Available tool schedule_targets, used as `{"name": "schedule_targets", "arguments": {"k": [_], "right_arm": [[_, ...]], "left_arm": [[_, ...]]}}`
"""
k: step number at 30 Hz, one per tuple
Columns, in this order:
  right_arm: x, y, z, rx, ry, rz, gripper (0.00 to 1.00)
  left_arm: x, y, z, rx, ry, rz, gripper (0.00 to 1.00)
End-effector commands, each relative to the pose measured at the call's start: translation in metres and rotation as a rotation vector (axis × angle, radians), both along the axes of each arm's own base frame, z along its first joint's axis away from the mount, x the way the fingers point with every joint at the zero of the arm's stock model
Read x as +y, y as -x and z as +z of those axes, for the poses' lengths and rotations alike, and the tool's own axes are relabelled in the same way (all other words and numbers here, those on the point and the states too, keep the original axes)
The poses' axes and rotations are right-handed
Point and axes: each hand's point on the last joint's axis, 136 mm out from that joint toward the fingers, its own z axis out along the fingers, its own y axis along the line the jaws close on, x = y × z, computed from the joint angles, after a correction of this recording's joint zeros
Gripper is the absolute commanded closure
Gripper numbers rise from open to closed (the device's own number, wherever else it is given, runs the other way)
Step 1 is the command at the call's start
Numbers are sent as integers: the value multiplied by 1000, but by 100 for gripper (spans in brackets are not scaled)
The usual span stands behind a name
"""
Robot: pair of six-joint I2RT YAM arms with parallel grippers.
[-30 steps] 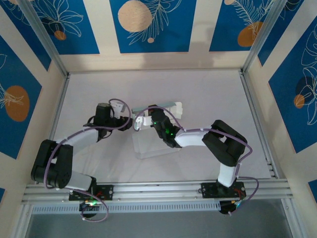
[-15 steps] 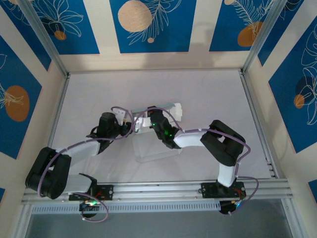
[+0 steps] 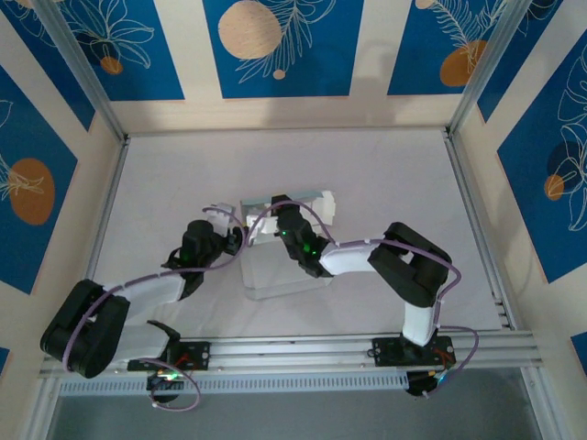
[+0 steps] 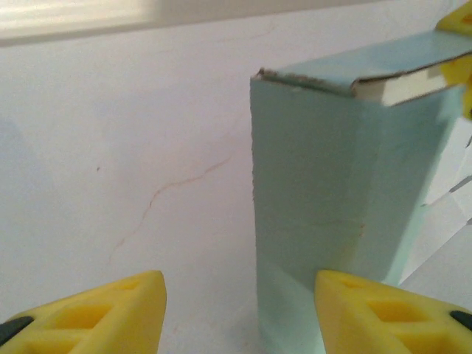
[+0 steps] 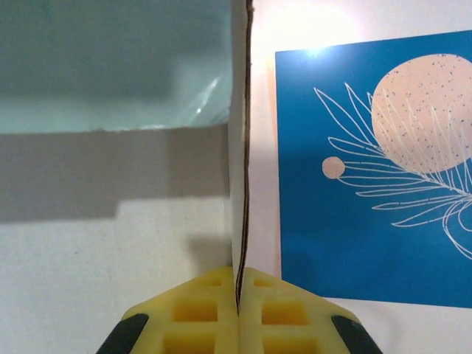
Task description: Fold the paper box
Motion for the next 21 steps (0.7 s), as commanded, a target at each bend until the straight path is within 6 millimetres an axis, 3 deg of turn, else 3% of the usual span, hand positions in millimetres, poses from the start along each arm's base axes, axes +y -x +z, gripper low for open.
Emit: {"name": "schedule_targets", "arguments": {"k": [1,6,14,21], "right_arm": [[2,-10,31,-58,-90,7,100],[-1,-19,45,-158,-82,-1,100],[9,-4,13,-180,-30,33,100],[5,-13,-15,-115,14,28,100]], "left_arm": [[-15,-4,21,-117,12,-52,43],[-9,-15,19,-128,8,1,41],[-7,-31,3,-102,-5,33,41],[3,-23,27,-202,71,66,40]]}}
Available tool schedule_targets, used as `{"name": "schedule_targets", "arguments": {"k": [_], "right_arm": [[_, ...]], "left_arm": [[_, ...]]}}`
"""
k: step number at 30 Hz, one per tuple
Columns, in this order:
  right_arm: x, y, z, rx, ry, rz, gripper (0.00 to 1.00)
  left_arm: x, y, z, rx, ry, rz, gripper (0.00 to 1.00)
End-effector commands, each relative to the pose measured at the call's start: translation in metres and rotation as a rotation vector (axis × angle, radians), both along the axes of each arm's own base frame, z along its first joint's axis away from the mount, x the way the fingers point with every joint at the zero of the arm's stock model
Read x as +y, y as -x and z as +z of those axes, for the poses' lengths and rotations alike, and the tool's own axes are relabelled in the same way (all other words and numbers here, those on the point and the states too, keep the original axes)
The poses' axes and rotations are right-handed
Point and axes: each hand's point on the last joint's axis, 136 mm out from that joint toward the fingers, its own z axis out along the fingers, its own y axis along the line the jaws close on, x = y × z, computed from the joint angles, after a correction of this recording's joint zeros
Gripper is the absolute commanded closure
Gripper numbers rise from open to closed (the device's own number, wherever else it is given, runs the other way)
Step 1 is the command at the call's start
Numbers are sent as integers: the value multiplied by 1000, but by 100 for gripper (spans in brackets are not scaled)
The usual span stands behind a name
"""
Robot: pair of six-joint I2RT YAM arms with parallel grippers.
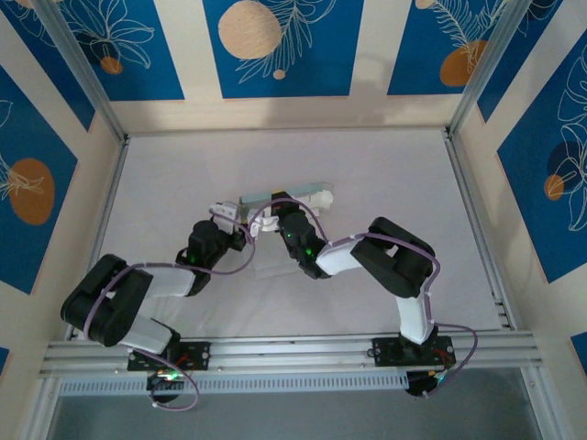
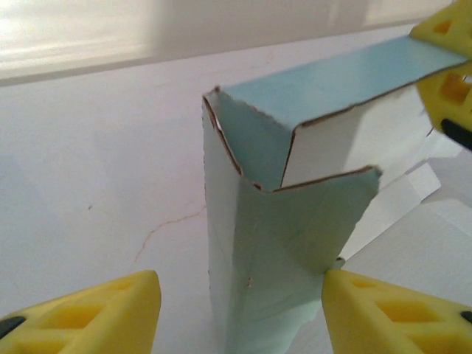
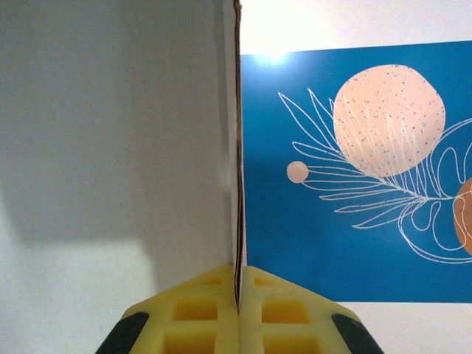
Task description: Fold the paper box
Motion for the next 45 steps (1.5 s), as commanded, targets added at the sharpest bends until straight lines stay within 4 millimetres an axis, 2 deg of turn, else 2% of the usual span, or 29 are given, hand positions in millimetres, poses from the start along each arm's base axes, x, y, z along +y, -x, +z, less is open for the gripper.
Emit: {"name": "schedule_targets", "arguments": {"k": [1,6,11,15,20,24,29,33,38,45], "right_arm": [[0,-2,-16,29,7,8,100],[5,4,-26,-11,69,44,100],[6,4,-29,-17,55,47,100],[9,2,-24,-25,40,52,100],[9,1,-26,-16,41,64,100],[9,-1,-25,-7,38,64,100],[6,-5,-22,11,36,55,100],[4,-8,-22,47,15,53,100],[6,-11,-23,55,17,52,100],[9,-17,-25,92,13,55,100]], "left_arm": [[13,-4,35,-118,60,66,40],[44,1,56,-177,80,202,40],[56,7,79,-225,89,223,40],[75,4,79,-218,47,293,40],[90,-7,60,-117,33,334,42],[86,-13,39,-28,74,310,44],[72,-22,25,70,51,251,54],[50,-17,9,130,54,124,53],[40,-12,2,141,82,65,56],[27,-11,-5,160,73,10,53]]}}
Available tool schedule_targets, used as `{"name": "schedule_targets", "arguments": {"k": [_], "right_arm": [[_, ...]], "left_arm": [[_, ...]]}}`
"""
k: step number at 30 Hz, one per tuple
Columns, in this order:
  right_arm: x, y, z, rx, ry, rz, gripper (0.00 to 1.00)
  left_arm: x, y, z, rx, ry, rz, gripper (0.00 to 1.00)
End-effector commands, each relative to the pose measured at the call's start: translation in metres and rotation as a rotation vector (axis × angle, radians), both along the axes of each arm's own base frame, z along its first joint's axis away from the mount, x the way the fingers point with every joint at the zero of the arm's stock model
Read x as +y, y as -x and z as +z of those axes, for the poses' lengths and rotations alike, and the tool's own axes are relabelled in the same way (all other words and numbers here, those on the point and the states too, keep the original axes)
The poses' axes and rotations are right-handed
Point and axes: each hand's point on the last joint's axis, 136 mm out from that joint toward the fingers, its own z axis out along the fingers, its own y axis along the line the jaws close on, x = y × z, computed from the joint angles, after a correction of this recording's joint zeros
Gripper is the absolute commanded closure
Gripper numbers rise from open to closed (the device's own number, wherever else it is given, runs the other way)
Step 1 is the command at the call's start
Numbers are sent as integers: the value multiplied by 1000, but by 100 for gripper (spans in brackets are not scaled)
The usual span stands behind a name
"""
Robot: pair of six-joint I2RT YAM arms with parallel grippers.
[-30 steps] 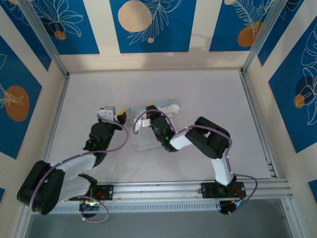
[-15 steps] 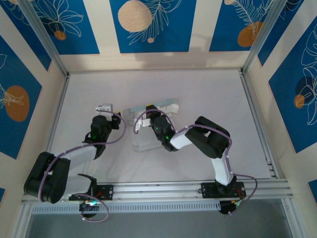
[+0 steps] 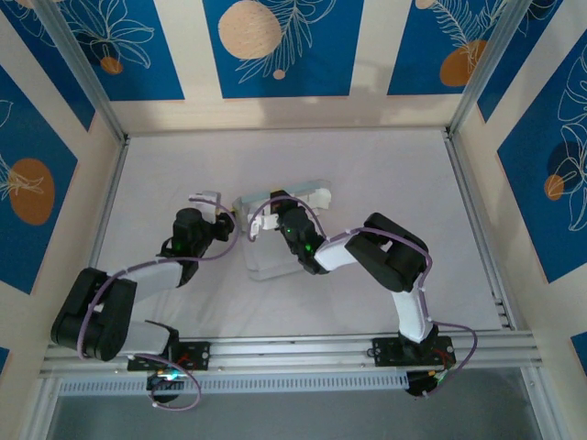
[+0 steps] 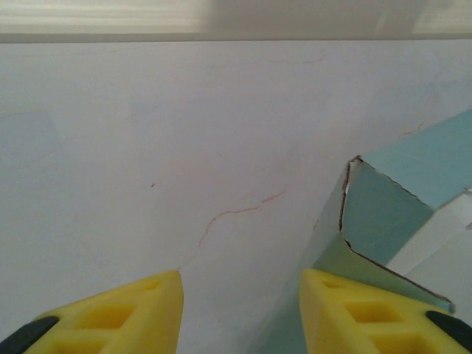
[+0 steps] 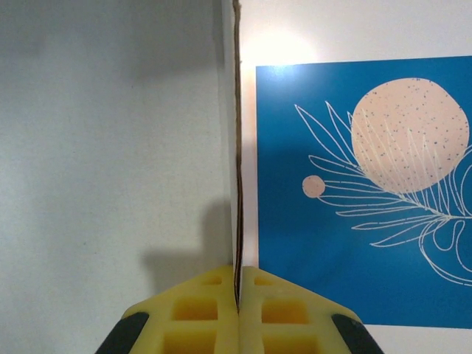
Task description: Fold the paper box
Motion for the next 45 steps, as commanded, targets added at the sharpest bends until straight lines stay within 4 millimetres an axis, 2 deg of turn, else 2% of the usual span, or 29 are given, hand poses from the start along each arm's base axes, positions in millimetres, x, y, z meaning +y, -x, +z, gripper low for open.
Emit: {"name": "schedule_targets", "arguments": {"k": [1,3,9,15,23,30,36,45], "right_arm": [[4,-1,-13,96,8,16,100],[7,0,-14,145,5,27,100],[10,-4,-10,168,-1,26,100],[11,0,-17,194,7,29,100],[7,0,-20,207,-4,13,100],[5,-2,-17,212,-18,2,100],[0,-8,-7,192,-44,-17,100],[-3,-17,25,60,-85,-24,100]], "left_arm": [[-14,4,-9,28,5,-72,52],[-16,2,-8,27,5,-83,49],[-27,-5,-11,33,1,-135,49],[-44,-7,-15,33,5,-194,48],[-47,-1,-16,3,-25,-196,35],[-55,5,-15,-19,-40,-239,34],[-59,12,-16,-20,-18,-272,35],[-53,16,-10,-53,-22,-235,35]]}}
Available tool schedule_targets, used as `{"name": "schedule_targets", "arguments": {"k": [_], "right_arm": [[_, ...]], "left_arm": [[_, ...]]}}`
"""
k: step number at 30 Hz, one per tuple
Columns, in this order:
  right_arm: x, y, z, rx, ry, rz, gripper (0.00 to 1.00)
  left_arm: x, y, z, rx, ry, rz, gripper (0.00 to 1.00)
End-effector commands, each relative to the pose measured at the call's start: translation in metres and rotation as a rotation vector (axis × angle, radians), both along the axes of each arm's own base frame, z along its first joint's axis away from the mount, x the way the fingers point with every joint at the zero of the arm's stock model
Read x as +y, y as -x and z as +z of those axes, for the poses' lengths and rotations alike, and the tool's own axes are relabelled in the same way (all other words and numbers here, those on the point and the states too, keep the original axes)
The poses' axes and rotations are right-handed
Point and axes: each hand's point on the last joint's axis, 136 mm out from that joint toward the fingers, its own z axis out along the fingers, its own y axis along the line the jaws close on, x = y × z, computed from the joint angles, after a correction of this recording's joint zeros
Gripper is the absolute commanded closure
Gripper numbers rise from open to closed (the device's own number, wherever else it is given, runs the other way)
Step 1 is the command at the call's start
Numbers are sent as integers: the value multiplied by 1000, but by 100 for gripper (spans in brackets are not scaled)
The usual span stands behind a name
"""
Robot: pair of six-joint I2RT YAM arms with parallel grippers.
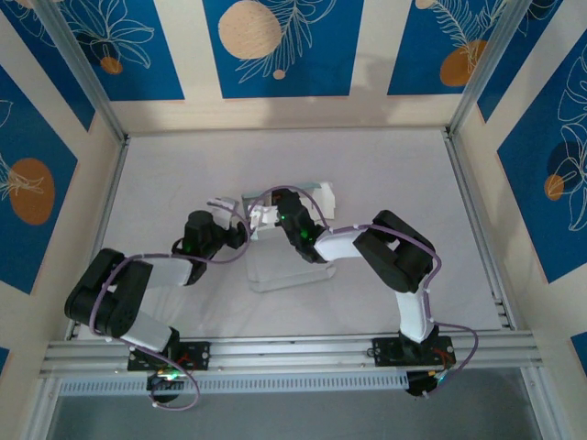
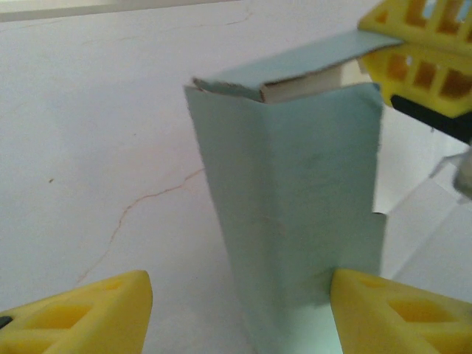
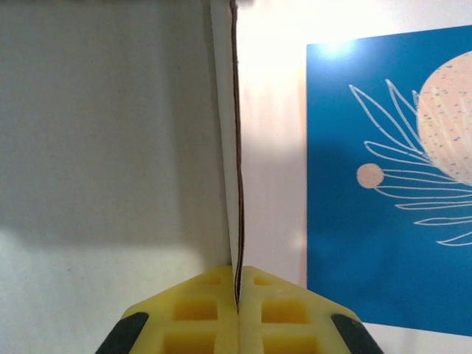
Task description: Fold the paper box
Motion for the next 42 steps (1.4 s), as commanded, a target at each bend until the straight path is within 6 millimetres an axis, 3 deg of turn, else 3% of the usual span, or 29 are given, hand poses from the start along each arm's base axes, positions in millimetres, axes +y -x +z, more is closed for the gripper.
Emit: {"name": "schedule_targets", "arguments": {"k": [1,6,12,15,19,27,34,42], "right_arm": [[2,-3,36,-108,-77,5,100],[9,2,42,-153,-77,33,100],[14,10,26,-129,-60,44,100],[13,10,20,-124,-49,39,100],[16,12,17,-166,-39,51,100],[17,20,0,-207,4,72,100],[10,15,-3,-189,-2,60,100],[9,14,-7,-166,-31,78,100]], "left_arm": [[-7,5,16,-65,19,-31,35],[-7,0,12,-66,-2,-26,34],[-10,-9,5,-52,-13,-19,35],[-12,-3,16,-103,28,-35,36],[1,0,30,-159,71,36,36],[13,11,19,-152,73,97,36],[16,19,60,-277,126,91,34],[17,27,104,-331,11,18,35]]}}
